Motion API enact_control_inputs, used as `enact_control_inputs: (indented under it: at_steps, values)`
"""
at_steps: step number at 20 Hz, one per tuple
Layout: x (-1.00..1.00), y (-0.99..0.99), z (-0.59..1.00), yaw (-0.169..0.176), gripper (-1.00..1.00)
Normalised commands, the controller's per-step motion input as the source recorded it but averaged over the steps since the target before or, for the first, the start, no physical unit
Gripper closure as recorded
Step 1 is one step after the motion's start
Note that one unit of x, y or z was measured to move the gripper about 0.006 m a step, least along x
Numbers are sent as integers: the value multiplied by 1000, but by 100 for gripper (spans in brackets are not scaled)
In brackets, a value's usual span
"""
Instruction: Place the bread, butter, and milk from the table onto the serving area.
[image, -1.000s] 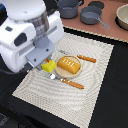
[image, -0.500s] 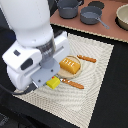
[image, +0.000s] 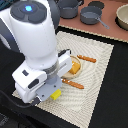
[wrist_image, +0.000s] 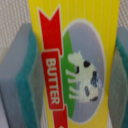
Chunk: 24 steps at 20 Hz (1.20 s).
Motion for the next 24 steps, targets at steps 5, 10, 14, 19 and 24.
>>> enact_control_inputs:
  at_steps: [5,10,14,19,24]
  values:
    - [368,-29,619,-45,-100]
    - [14,11,1000,-49,-100]
    - [-377,347,1000,-3,-100]
    - [-618,678,813,0,-100]
    - [-724,685,282,9,-100]
